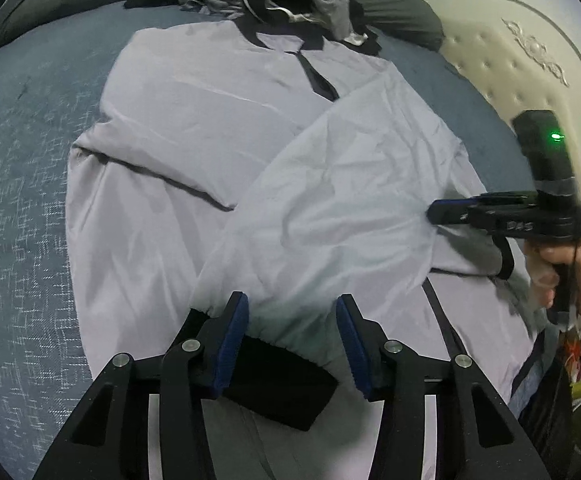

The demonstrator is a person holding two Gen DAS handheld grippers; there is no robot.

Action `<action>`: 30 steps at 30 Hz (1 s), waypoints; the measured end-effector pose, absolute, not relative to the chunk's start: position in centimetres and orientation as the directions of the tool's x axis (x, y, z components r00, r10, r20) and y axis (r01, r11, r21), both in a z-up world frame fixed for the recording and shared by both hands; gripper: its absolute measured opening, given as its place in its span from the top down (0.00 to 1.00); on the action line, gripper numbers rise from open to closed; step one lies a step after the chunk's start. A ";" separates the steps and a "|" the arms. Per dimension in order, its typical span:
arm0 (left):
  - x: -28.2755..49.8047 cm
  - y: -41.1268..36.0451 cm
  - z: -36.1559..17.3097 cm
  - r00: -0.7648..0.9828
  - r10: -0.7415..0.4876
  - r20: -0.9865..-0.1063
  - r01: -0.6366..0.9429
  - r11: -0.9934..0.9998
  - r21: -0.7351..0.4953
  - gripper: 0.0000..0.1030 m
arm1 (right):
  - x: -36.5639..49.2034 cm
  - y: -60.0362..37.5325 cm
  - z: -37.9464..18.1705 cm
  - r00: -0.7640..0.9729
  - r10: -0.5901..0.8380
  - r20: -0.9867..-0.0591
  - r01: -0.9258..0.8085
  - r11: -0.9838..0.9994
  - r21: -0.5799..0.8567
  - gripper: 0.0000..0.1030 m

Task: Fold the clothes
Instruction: 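Grasp the black jacket hem band with both tools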

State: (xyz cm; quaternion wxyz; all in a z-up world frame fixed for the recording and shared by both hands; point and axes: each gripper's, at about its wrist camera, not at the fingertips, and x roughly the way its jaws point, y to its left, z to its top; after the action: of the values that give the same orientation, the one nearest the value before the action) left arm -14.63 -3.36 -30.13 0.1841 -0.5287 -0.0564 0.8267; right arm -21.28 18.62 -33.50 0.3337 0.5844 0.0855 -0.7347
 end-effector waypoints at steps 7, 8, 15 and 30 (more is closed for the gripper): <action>-14.7 -3.8 -31.4 -0.337 0.359 -0.870 -0.242 -0.926 -0.288 0.52 | -21.5 19.6 -32.6 -0.092 -0.414 -0.906 0.561 -0.773 0.296 0.83; -14.5 -4.2 -30.6 -0.350 0.363 -0.864 -0.237 -0.926 -0.293 0.52 | -21.4 19.9 -31.8 -0.102 -0.415 -0.904 0.570 -0.769 0.289 0.83; -12.2 -8.3 -27.0 -0.365 0.349 -0.863 -0.192 -0.935 -0.297 0.51 | -20.3 26.8 -27.4 -0.117 -0.402 -0.908 0.554 -0.785 0.276 0.83; -3.7 -12.9 -27.5 -0.237 0.403 -0.884 -0.057 -0.914 -0.401 0.49 | -11.2 40.0 -30.1 0.046 -0.382 -0.923 0.324 -0.868 0.376 0.62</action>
State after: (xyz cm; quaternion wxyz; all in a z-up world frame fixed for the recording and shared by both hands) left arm -3.67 -12.92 -27.47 0.1487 -0.5996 -0.1443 0.7730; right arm -11.20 40.01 -30.15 0.2558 0.6765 -0.0214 -0.6902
